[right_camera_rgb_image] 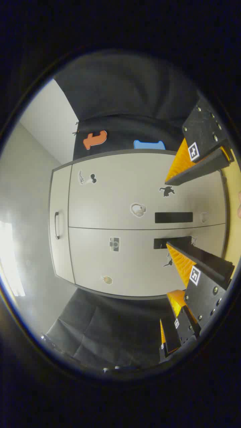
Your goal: Open the right door of the double-door shoe cabinet with the right hand, and open the left door with the left hand.
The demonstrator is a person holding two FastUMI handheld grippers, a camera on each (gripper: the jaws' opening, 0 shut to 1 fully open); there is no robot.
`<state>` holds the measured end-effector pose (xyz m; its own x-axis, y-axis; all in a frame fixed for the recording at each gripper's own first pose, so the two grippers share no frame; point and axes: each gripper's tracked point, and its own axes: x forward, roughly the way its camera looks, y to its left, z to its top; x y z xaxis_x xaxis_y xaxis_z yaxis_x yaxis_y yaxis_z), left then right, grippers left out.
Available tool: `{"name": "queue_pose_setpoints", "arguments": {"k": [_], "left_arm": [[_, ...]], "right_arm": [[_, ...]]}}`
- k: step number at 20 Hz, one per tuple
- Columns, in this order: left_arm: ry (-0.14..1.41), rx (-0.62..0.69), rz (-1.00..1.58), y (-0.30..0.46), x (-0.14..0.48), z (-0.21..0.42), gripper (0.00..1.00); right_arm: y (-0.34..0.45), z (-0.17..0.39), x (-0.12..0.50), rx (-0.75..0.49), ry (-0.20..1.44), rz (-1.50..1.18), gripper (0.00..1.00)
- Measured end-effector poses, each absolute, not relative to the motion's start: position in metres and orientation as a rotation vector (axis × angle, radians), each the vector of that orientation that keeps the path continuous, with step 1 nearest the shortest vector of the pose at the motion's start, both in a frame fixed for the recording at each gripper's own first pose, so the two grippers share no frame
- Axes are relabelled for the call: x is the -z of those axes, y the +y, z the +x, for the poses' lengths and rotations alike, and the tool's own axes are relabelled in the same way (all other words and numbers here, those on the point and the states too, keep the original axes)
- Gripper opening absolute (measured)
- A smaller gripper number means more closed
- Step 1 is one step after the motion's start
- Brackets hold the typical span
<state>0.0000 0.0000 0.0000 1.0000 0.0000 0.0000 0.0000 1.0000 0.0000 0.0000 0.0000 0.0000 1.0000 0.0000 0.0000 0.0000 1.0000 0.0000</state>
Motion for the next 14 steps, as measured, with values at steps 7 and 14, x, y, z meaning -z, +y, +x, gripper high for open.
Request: {"name": "queue_pose_setpoints", "arguments": {"k": [7, 14], "left_arm": [[-0.011, 0.011, -0.005, 0.0011, -0.003, 0.0016, 0.96], [-0.004, 0.019, 0.001, 0.002, 0.0, 0.0028, 0.96]], "right_arm": [[-0.0004, -0.0014, 0.0018, 0.019, 0.003, -0.001, 0.98], [-0.0012, 0.0008, 0.0066, 0.031, 0.019, 0.001, 0.98]]}}
